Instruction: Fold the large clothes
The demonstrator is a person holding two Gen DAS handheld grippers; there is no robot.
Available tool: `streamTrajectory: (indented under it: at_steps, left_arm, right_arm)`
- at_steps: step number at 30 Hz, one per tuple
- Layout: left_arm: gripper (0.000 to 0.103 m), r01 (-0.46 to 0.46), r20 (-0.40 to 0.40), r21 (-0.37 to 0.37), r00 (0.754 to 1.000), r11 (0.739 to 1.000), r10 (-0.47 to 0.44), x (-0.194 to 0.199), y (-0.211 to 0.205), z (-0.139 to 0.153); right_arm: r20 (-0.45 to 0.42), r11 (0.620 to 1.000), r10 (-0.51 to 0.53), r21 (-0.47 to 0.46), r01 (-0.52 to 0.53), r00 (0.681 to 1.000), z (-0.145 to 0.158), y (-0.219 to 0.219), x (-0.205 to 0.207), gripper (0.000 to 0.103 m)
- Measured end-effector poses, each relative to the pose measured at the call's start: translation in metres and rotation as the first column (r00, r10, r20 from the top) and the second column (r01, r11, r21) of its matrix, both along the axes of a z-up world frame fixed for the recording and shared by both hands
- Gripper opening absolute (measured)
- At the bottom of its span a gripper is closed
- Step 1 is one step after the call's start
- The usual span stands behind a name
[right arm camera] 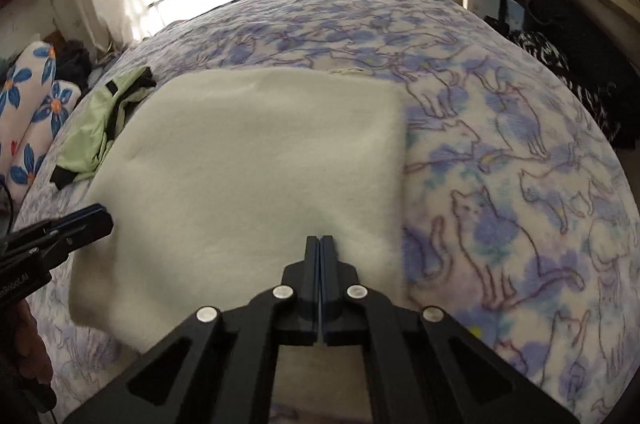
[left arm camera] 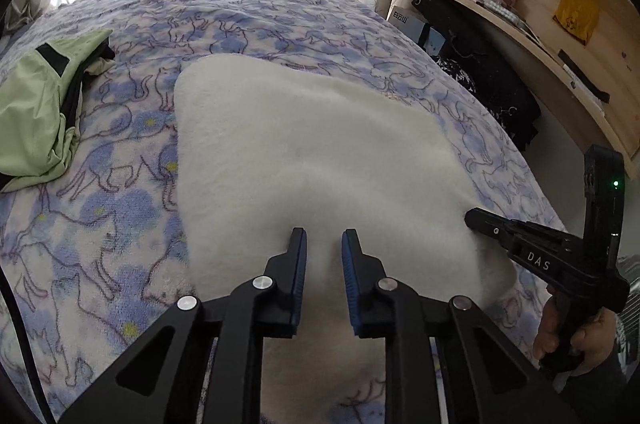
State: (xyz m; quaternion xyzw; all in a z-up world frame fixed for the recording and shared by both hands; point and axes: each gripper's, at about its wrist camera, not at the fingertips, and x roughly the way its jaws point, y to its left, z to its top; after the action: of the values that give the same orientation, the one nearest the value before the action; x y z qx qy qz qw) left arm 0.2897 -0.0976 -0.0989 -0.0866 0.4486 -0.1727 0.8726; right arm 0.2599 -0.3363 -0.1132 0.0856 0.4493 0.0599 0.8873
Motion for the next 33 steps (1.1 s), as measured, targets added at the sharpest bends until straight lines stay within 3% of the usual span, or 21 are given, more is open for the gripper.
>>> streamTrajectory:
  at_steps: [2, 6, 19, 27, 33]
  left_arm:
    - [0.017, -0.005, -0.013, -0.031, 1.000, 1.000, 0.004, 0.001, 0.004, -0.002]
    - [0.017, -0.019, -0.015, -0.025, 1.000, 1.000, 0.018, 0.000, 0.002, -0.002]
    - [0.017, -0.023, -0.021, -0.038, 1.000, 0.999, 0.023, 0.000, 0.004, -0.002]
    - [0.019, -0.033, -0.006, 0.015, 0.999, 0.999, 0.033, -0.010, 0.000, 0.006]
    - [0.023, -0.046, -0.041, 0.070, 0.998, 0.996, 0.049, -0.025, 0.003, 0.021]
  right_arm:
    - [0.005, 1.000, 0.001, -0.006, -0.001, 1.000, 0.001, -0.002, -0.004, 0.000]
    - [0.006, 0.998, 0.002, -0.064, -0.001, 1.000, 0.000, 0.007, -0.009, 0.000]
    - [-0.030, 1.000, -0.013, -0.027, 0.012, 0.999, -0.004, 0.006, -0.007, 0.000]
    - [-0.059, 1.000, -0.018, -0.024, 0.016, 0.998, 0.001, 0.014, -0.007, 0.004]
    - [-0.102, 0.999, 0.012, 0.051, -0.006, 0.995, 0.012, 0.018, -0.024, 0.004]
